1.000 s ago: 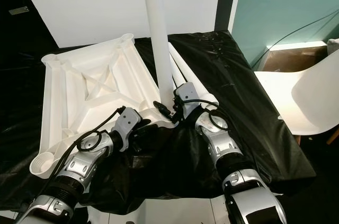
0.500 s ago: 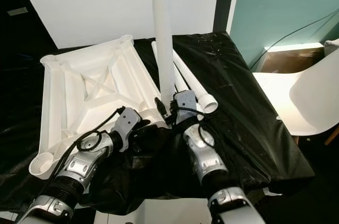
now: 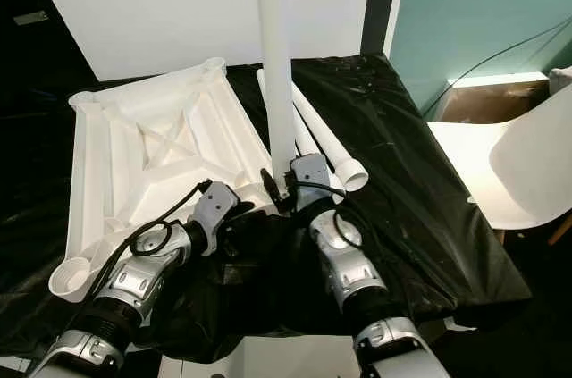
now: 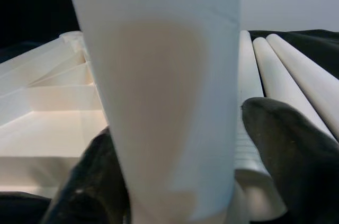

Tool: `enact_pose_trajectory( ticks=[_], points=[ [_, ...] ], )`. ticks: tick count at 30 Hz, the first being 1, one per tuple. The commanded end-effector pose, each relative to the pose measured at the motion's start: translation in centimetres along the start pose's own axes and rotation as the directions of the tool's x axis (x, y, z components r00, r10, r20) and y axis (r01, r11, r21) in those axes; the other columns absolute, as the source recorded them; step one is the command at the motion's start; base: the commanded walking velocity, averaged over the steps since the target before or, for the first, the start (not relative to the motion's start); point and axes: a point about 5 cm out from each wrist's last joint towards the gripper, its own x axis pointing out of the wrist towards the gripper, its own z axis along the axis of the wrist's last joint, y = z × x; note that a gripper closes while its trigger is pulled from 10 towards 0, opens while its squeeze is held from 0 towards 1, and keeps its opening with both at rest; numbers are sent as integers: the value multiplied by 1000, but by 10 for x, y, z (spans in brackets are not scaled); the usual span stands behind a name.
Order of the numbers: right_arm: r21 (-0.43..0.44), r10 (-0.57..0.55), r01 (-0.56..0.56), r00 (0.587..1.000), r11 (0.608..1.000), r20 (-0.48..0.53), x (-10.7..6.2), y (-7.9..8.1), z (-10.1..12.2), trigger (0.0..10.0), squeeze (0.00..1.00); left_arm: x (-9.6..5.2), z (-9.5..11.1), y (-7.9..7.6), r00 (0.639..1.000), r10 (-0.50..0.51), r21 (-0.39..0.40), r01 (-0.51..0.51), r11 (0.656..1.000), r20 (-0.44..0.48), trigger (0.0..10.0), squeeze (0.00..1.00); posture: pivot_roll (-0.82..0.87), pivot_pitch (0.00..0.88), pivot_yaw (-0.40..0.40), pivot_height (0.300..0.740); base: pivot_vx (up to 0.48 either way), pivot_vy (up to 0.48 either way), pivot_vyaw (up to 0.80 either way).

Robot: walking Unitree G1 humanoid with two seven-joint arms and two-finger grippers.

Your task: Building children table

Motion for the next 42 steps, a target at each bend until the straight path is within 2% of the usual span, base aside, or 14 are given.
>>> enact_pose_trajectory(
  ticks=[1,13,14,15,16,24,29,31,32,34,39,40,41,42],
  points=[
    [13,5,-5,1000,1000,-27,-1,-3,-4,10000,0,-1,-23,-13,994,-55,-52,50,997,-91,10000,0,-29,0,31,740,0,0,0],
    [-65,173,-178,982,982,-76,-1,-28,1,10000,0,-2,-24,-13,994,-57,-54,52,997,-93,10000,0,-34,0,37,740,0,0,0],
    [-70,181,-187,980,980,-80,0,-28,1,1765,0,-2,-24,-13,994,-58,-54,53,997,-93,10000,0,-34,0,36,740,0,0,0],
    [-71,188,-194,979,978,-83,0,-29,1,1765,0,-2,-24,-14,994,-59,-54,54,997,-93,10000,0,-34,0,36,740,0,0,0],
    [-65,193,-199,977,978,-87,0,-29,1,0,0,-2,-24,-14,994,-59,-54,54,997,-93,10000,0,-35,0,36,740,0,0,0],
    [-16,178,-180,979,983,-98,-3,-23,-6,0,0,-2,-24,-15,994,-58,-56,53,997,-92,10000,0,-30,0,33,740,0,0,0],
    [-35,4,-8,995,999,-103,-15,-17,-18,0,0,-3,-24,-14,994,-56,-56,51,997,-93,10000,0,-26,0,33,740,0,0,0],
    [-5,-169,170,979,985,-117,-26,-16,-28,0,0,-4,-24,-14,994,-55,-56,50,997,-94,10000,0,-20,0,38,740,0,0,0],
    [-5,-169,170,979,985,-117,-26,-16,-28,0,0,-4,-24,-14,994,-55,-56,50,997,-94,10000,0,-20,0,38,740,0,0,0],
    [16,-291,294,950,956,-110,-27,-17,-28,0,0,-5,-25,-14,994,-57,-55,51,997,-96,10000,0,-20,0,41,740,0,0,0],
    [22,-325,329,940,944,-104,-23,-17,-24,0,0,-4,-25,-14,993,-60,-54,55,997,-98,10000,0,-23,0,45,740,0,0,0],
    [11,-315,318,943,948,-107,-22,-16,-24,3176,0,-4,-24,-14,993,-61,-53,56,997,-97,10000,0,-23,0,43,740,0,0,0],
    [-9,-297,298,949,955,-109,-21,-15,-24,10000,0,-4,-24,-13,993,-61,-53,56,997,-96,10000,0,-23,0,45,740,0,0,0],
    [-9,-297,298,949,955,-109,-21,-15,-24,10000,0,-4,-24,-13,993,-61,-53,56,997,-96,10000,0,-23,0,45,740,0,0,0]
  ],
)
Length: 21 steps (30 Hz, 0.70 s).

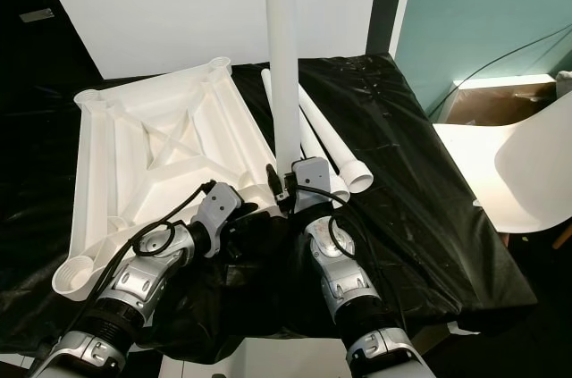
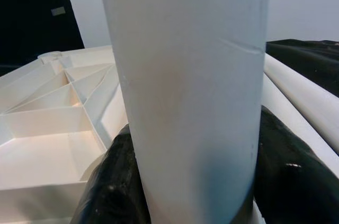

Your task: Building children table

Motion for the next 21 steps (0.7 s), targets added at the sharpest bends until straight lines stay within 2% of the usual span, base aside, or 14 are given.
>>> enact_pose_trajectory(
  ticks=[1,4,5,9,10,11,17,21],
  points=[
    [-47,-126,121,986,992,-111,-10,-30,-20,10000,0,-6,-26,-11,993,-53,-54,47,997,-102,10000,0,-23,0,45,740,0,0,0],
    [-70,-63,57,994,996,-88,-10,-27,-17,10000,0,-7,-28,-11,992,-58,-52,53,997,-109,10000,0,-18,0,56,740,0,0,0],
    [-68,-46,41,996,997,-77,-11,-27,-15,10000,1000,-9,-28,-11,992,-62,-52,56,997,-112,10000,0,-7,0,68,740,0,0,0],
    [-76,-30,25,997,997,-66,-11,-27,-14,10000,1000,-12,-30,-12,991,-68,-51,62,997,-118,10000,0,-3,0,84,740,0,0,0],
    [-79,-32,27,997,996,-65,-11,-28,-14,10000,824,-12,-29,-12,990,-71,-50,65,997,-119,10000,0,-1,0,83,740,0,0,0],
    [-83,-25,20,998,996,-64,-10,-30,-13,10000,0,-11,-29,-11,990,-72,-48,66,997,-119,10000,0,-1,0,78,740,0,0,0],
    [-104,7,-13,998,995,-62,-9,-36,-11,10000,0,-7,-26,-11,991,-75,-46,70,996,-115,10000,0,-8,0,80,740,0,0,0],
    [-118,19,-27,997,993,-69,-7,-46,-9,10000,0,-6,-26,-12,990,-80,-46,75,996,-114,10000,0,-13,0,79,740,0,0,0]
  ],
)
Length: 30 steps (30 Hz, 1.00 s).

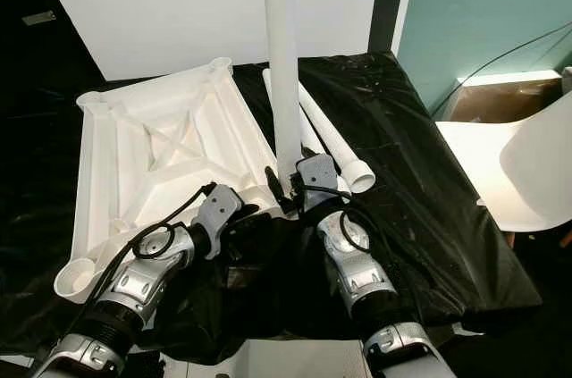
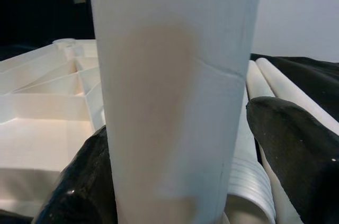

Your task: Building children table

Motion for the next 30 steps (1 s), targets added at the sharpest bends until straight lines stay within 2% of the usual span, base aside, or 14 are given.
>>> enact_pose_trajectory(
  ticks=[1,4,7,8,9,10,11,13,18,25,30],
  points=[
    [-25,-87,85,991,996,-99,-10,-30,-16,10000,0,-6,-25,-9,992,-69,-44,65,997,-110,10000,0,-12,0,78,740,0,0,0],
    [-47,-79,74,991,996,-110,-5,-44,-14,10000,0,-6,-26,-9,992,-67,-45,63,997,-111,10000,0,-9,0,77,740,0,0,0],
    [-45,-38,33,992,998,-118,-4,-44,-14,10000,0,-7,-26,-9,991,-68,-46,63,997,-111,10000,0,-9,0,77,740,0,0,0],
    [-34,23,-27,992,999,-127,-3,-40,-14,5647,0,-7,-27,-10,991,-69,-47,64,997,-112,10000,0,-9,0,77,740,0,0,0],
    [-34,23,-27,992,999,-127,-3,-40,-14,5647,0,-7,-27,-10,991,-69,-47,64,997,-112,10000,0,-9,0,77,740,0,0,0],
    [-26,58,-62,990,998,-132,-3,-38,-14,471,0,-7,-27,-10,991,-69,-48,64,997,-112,10000,0,-8,0,76,740,0,0,0],
    [-18,87,-90,986,996,-139,-3,-35,-15,0,0,-7,-27,-10,991,-69,-49,64,997,-113,10000,0,-8,0,77,740,0,0,0],
    [-5,119,-121,982,993,-149,-3,-31,-17,0,0,-8,-27,-11,991,-70,-50,65,997,-112,10000,0,-7,0,76,740,0,0,0],
    [30,113,-109,979,994,-168,-5,-27,-21,0,0,-7,-27,-11,991,-69,-49,64,997,-112,10000,0,-17,0,61,740,0,0,0],
    [70,-25,39,981,997,-193,-10,-22,-30,0,0,-2,-25,-9,994,-47,-54,42,998,-98,10000,0,-35,0,43,740,0,0,0],
    [101,-152,171,973,980,-173,-13,-15,-29,0,0,-1,-26,-12,993,-58,-57,53,997,-101,10000,0,-39,0,48,740,0,0,0]
  ],
)
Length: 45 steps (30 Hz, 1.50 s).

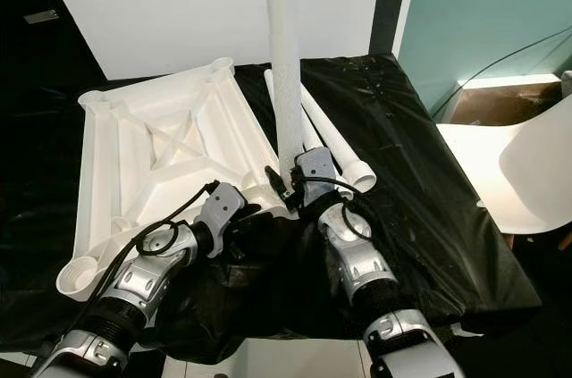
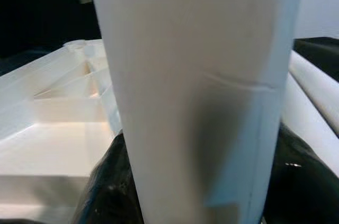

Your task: Building children table

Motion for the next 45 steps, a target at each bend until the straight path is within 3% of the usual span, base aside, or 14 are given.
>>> enact_pose_trajectory(
  ticks=[1,2,3,5,6,8,9,14,15,25,26,27,38,45],
  points=[
    [5,-171,173,979,985,-107,-16,-24,-23,0,0,-6,-28,-12,993,-52,-59,46,997,-104,10000,0,-39,0,50,740,0,0,0],
    [19,-196,199,976,980,-99,-14,-21,-21,1373,0,-6,-27,-10,993,-51,-56,45,997,-104,10000,0,-38,0,51,740,0,0,0],
    [24,-184,187,978,982,-100,-13,-18,-21,4627,0,-6,-27,-10,993,-50,-56,44,997,-103,10000,0,-40,0,51,740,0,0,0],
    [26,-173,177,980,984,-101,-13,-15,-21,4627,0,-6,-27,-9,993,-50,-55,44,998,-103,10000,0,-40,0,51,740,0,0,0],
    [17,-156,158,984,987,-91,-12,-13,-20,10000,0,-6,-27,-9,994,-49,-54,44,998,-102,10000,0,-40,0,53,740,0,0,0],
    [-7,-120,119,990,993,-76,-11,-10,-17,10000,0,-5,-27,-9,994,-51,-54,45,998,-102,10000,0,-40,0,53,740,0,0,0],
    [-1,-102,102,992,995,-71,-11,-11,-16,10000,1000,-5,-27,-10,993,-52,-54,47,997,-102,10000,0,-47,0,55,740,0,0,0],
    [-13,-45,44,996,999,-77,-11,-17,-14,10000,1000,-5,-28,-10,993,-56,-55,50,997,-103,10000,0,-51,0,56,740,0,0,0],
    [-27,46,-49,995,998,-88,-11,-20,-11,10000,0,-4,-27,-10,993,-57,-55,51,997,-102,10000,0,-59,0,56,740,0,0,0],
    [-92,257,-270,958,959,-129,-14,-31,-4,10000,0,-1,-25,-9,994,-59,-53,54,997,-96,10000,0,-75,0,58,740,0,0,0],
    [-105,264,-279,955,955,-139,-13,-35,-3,1961,0,0,-25,-10,994,-61,-53,56,997,-95,10000,0,-75,0,58,740,0,0,0],
    [-114,272,-290,950,950,-150,-12,-40,-3,0,0,0,-25,-10,994,-62,-53,57,997,-94,10000,0,-75,0,59,740,0,0,0],
    [-122,269,-300,937,946,-223,-10,-42,-11,0,0,-1,-25,-10,994,-62,-54,57,997,-94,10000,0,-72,0,59,740,0,0,0],
    [15,115,-115,986,993,-119,-17,-4,-18,0,0,0,-26,-9,994,-61,-53,56,997,-93,10000,0,-72,0,59,740,0,0,0]
  ],
)
